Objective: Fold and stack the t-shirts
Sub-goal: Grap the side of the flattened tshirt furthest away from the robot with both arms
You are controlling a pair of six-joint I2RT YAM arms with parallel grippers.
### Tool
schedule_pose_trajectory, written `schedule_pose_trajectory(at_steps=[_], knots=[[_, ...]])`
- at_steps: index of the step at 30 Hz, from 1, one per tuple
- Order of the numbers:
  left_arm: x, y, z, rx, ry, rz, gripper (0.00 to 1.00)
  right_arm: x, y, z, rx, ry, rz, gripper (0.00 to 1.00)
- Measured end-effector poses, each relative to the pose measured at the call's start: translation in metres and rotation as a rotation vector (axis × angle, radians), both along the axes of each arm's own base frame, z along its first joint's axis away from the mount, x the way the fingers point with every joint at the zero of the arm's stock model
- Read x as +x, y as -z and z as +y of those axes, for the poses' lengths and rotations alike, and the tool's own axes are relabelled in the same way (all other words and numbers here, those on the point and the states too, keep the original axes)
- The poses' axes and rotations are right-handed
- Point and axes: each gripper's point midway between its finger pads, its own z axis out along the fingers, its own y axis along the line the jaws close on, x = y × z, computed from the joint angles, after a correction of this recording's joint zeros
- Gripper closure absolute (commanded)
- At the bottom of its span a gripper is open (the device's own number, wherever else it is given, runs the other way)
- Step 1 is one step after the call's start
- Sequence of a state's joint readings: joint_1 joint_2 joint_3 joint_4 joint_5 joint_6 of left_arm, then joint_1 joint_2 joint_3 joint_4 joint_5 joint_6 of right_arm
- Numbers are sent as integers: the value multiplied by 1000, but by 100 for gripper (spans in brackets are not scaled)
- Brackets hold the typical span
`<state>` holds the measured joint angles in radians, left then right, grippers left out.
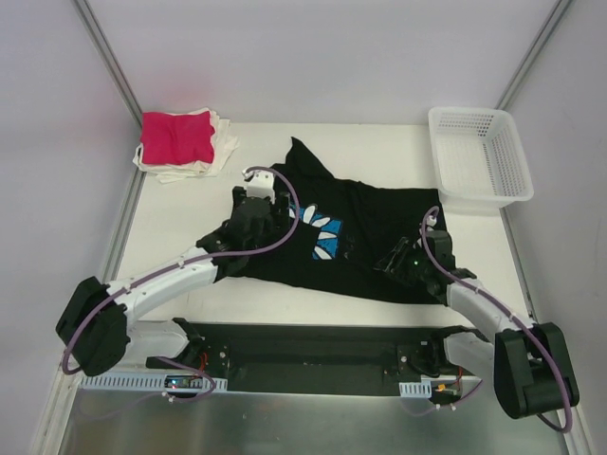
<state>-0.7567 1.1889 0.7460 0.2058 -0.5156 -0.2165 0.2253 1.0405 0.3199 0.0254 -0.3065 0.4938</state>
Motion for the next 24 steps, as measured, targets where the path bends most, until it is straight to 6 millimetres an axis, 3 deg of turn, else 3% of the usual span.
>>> schedule_pose_trajectory(at_steps=[3,7,13,18,21,24], knots=[[15,12,-5,39,-13,15,23,4,3,-2,-27,-3,32,54],[39,33,-11,103,-27,50,23,28,-8,1,-39,0,10,54],[84,58,-31,169,-8,69,23,81,-47,10,-30,7,-108,53],[129,94,-48,169,27,129,23,124,-91,20,-4,6,-237,53],[147,112,-43,153,27,185,23,138,-110,24,8,6,-293,53],[161,117,-39,114,17,225,24,141,-116,24,8,6,-313,52]])
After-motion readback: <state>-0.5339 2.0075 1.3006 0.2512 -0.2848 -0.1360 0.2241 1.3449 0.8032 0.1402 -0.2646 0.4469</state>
